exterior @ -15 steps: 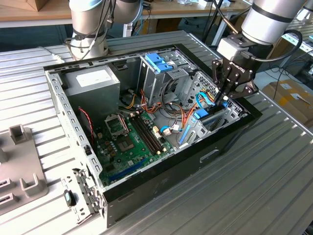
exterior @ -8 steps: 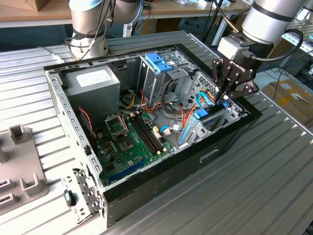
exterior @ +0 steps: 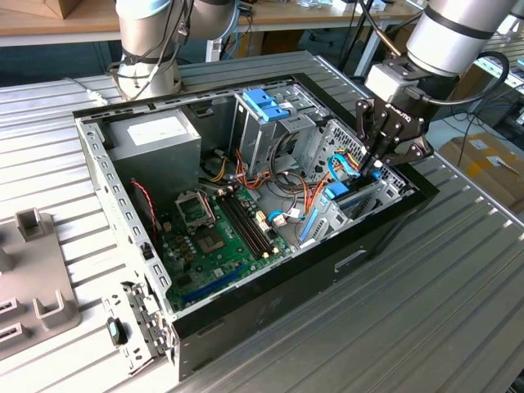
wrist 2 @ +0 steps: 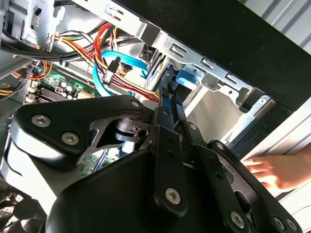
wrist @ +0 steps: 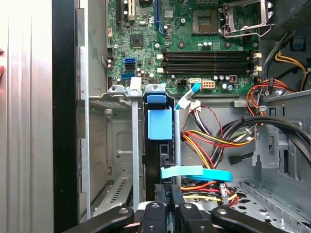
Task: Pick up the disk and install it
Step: 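Insert the second disk wire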
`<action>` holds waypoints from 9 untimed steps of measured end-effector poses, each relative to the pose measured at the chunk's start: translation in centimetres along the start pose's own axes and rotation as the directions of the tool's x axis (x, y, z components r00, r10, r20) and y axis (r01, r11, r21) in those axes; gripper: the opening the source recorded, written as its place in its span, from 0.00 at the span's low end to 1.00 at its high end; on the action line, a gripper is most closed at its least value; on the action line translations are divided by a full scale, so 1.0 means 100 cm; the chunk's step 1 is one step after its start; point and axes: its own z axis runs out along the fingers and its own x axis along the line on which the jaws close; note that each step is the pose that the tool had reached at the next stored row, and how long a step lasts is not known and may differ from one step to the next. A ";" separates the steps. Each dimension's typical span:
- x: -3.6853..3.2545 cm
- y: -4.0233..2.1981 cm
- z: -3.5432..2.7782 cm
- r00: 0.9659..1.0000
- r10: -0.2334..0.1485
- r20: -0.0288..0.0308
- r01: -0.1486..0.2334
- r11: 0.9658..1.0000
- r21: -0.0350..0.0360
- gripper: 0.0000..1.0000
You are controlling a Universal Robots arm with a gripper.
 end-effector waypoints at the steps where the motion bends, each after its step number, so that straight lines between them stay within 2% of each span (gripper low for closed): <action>1: 0.0002 0.0000 0.0001 1.000 0.000 0.001 0.000 1.000 0.000 0.16; 9: 0.0006 0.0000 0.0005 1.000 0.000 0.013 0.000 1.000 0.000 0.16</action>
